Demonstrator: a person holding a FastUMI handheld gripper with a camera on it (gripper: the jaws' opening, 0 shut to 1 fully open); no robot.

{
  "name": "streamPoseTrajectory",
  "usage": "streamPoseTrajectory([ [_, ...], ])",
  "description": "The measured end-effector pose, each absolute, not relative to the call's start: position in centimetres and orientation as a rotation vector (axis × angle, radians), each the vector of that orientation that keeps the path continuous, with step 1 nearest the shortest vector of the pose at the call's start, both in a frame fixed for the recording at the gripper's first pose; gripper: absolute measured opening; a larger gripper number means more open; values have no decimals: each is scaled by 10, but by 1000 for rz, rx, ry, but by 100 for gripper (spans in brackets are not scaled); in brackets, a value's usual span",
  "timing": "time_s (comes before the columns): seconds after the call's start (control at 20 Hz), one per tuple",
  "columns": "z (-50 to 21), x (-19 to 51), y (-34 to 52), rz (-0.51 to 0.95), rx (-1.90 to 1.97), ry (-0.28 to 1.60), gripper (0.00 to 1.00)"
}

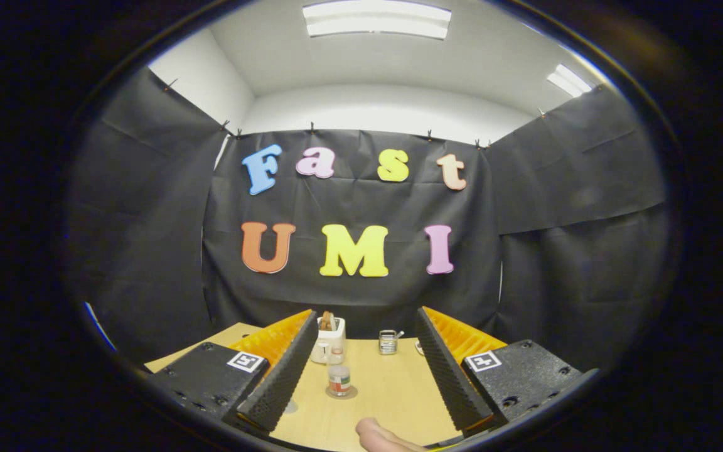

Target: Take the bottle from table, then pour the juice into the cup, finally place the bottle on the coaster

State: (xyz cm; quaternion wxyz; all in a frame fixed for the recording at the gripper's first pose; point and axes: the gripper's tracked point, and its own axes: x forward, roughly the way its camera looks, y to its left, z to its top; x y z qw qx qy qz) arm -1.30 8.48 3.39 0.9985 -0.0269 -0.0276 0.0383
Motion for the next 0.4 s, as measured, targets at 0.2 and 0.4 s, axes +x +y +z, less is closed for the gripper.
streamPoseTrajectory([
  [0.2,28,-11,87,91,-59,-44,100],
  [0.4,30,-15,90,98,-45,-57,100],
])
